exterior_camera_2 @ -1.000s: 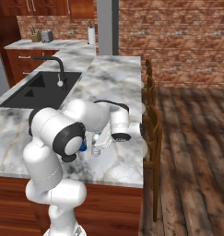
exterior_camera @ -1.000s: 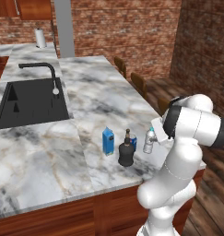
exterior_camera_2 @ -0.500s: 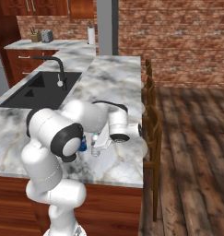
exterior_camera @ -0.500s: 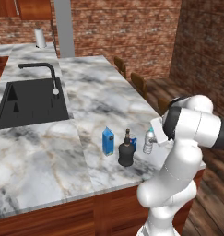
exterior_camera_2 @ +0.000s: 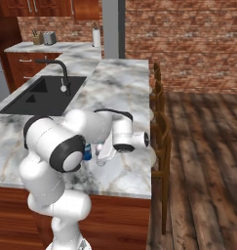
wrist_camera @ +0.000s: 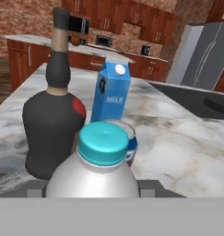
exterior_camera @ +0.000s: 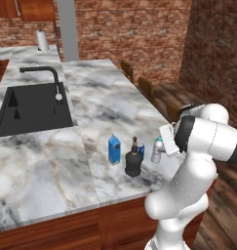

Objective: Move the drinks to the dining counter.

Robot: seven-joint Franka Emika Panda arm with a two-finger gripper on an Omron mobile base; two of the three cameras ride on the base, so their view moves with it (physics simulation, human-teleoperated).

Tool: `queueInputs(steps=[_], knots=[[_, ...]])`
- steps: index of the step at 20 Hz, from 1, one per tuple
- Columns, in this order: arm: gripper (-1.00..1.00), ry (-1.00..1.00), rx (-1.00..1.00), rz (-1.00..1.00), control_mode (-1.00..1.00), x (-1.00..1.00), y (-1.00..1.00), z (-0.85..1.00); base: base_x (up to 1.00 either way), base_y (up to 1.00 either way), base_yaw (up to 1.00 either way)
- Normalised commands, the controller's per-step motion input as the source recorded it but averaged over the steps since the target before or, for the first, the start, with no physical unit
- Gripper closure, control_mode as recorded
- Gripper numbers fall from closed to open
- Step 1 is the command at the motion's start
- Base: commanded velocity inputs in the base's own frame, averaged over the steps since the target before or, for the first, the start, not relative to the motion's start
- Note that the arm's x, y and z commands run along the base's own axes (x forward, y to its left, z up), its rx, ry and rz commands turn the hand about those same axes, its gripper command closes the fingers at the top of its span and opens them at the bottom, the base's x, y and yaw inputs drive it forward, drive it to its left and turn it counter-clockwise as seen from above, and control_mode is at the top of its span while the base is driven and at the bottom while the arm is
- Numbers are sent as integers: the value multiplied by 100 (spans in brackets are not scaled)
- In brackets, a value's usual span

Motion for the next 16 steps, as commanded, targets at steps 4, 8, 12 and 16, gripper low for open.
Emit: queueInputs(steps=[4,8,12,16], knots=[[100,-13,0,0,-100,-16,0,-21,0,0,0],[100,-11,0,0,-100,-12,0,-17,0,0,0],[100,-4,0,0,-100,-1,0,-9,0,0,0],[100,0,0,0,-100,0,0,-8,0,0,0]])
